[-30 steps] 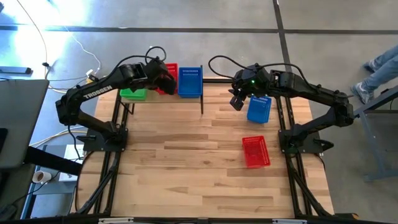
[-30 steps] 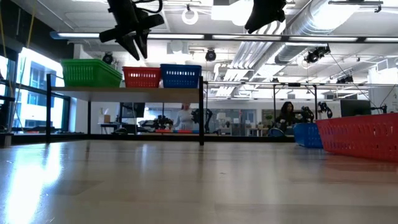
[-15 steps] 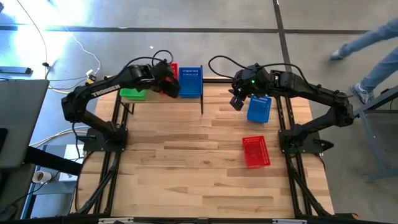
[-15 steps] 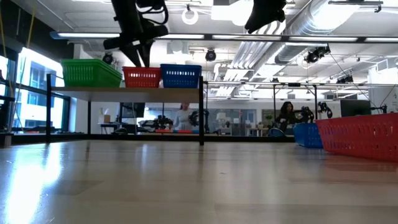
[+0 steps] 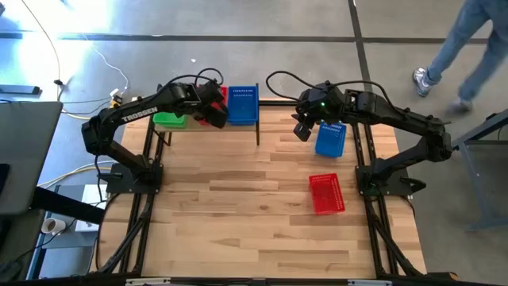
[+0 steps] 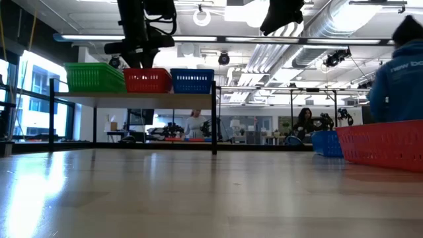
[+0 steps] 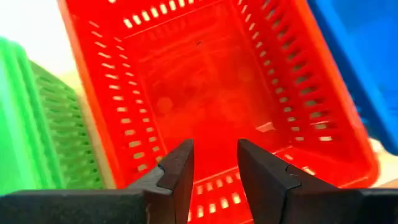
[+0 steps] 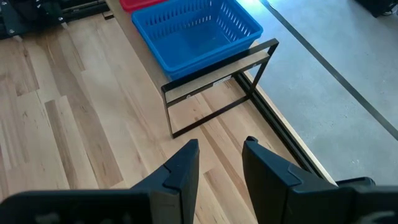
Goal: Stack baskets on shelf by color
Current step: Adjust the red baskets on the shelf
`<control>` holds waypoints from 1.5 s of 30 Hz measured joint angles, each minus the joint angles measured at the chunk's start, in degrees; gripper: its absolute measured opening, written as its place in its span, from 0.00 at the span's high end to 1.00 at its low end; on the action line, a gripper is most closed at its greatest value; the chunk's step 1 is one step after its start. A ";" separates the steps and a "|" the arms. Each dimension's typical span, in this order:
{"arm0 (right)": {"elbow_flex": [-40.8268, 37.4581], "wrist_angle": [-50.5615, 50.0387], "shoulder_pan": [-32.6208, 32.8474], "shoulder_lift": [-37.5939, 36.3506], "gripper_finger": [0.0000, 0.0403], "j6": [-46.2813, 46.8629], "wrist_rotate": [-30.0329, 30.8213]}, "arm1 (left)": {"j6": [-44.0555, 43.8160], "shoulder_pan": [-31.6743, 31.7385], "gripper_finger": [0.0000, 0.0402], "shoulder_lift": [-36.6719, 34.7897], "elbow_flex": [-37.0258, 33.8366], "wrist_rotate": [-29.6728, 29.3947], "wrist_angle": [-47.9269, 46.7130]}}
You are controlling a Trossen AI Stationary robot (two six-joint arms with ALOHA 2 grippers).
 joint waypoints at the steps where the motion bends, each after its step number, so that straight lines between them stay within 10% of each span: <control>1: 0.00 0.00 0.00 0.00 0.73 0.00 0.00 | -0.02 0.00 0.72 0.00 0.00 -0.31 -0.27; 45: 0.00 -0.01 0.00 0.00 0.73 0.59 -0.02 | -10.95 -0.39 0.72 -0.04 0.00 -12.79 -6.64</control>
